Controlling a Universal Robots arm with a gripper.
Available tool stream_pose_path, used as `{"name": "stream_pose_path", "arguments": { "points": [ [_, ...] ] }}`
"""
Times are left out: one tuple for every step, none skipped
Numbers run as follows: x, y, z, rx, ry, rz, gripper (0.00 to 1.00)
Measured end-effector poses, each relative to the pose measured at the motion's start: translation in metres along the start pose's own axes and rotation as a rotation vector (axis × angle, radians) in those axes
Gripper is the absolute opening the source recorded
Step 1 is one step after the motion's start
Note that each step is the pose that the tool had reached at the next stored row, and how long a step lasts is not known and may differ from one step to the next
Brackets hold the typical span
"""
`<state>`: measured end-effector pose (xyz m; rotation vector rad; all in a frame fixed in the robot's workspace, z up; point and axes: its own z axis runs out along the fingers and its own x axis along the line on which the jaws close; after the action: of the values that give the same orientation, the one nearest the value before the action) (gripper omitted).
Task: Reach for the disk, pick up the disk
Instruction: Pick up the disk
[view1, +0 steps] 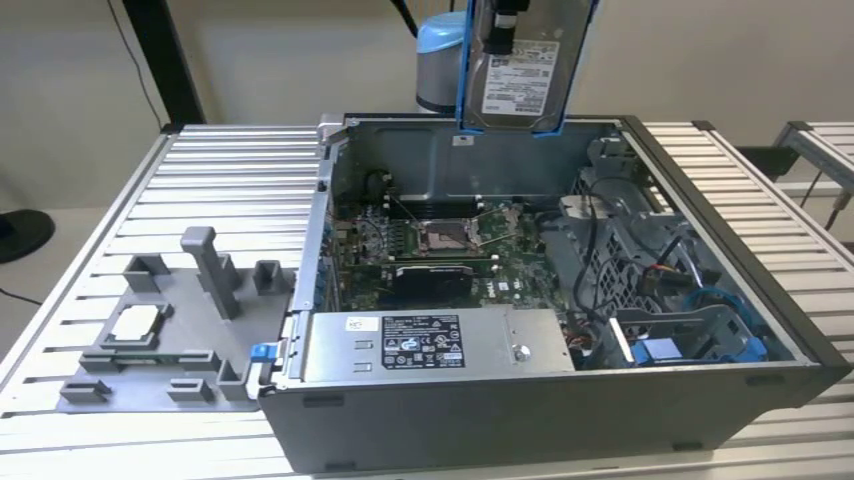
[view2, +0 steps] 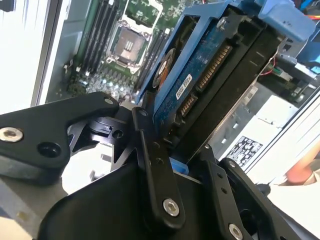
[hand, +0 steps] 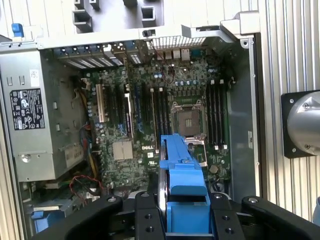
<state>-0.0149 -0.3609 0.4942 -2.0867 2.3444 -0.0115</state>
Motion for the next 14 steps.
{"name": "stream_pose_path", "arguments": {
  "points": [
    [-0.0003, -0.0023, 0.0000, 0.0000, 0.0000, 0.000, 0.00],
    [-0.0005, -0.0046, 0.0000, 0.0000, 0.0001, 0.000, 0.00],
    [-0.0008, -0.0071, 0.0000, 0.0000, 0.0000, 0.000, 0.00],
    [-0.0011, -0.0094, 0.0001, 0.0000, 0.0000, 0.000, 0.00],
    [-0.0014, -0.0117, 0.0001, 0.0000, 0.0000, 0.000, 0.00],
    [-0.0017, -0.0142, 0.0001, 0.0000, -0.0001, 0.000, 0.00],
    [-0.0019, -0.0165, 0.0001, 0.0000, 0.0000, 0.000, 0.00],
    [-0.0022, -0.0188, 0.0001, 0.0000, 0.0000, 0.000, 0.00],
    [-0.0025, -0.0212, 0.0001, 0.0000, 0.0001, 0.000, 0.00],
    [-0.0029, -0.0239, 0.0001, 0.0000, 0.0001, 0.000, 0.00],
    [-0.0031, -0.0262, 0.0002, 0.0000, 0.0000, 0.000, 0.00],
    [-0.0034, -0.0286, 0.0003, 0.0000, -0.0001, 0.000, 0.00],
    [-0.0036, -0.0310, 0.0003, 0.0000, -0.0001, 0.000, 0.00],
    [-0.0039, -0.0333, 0.0002, 0.0000, 0.0000, 0.000, 0.00]
  ]
}}
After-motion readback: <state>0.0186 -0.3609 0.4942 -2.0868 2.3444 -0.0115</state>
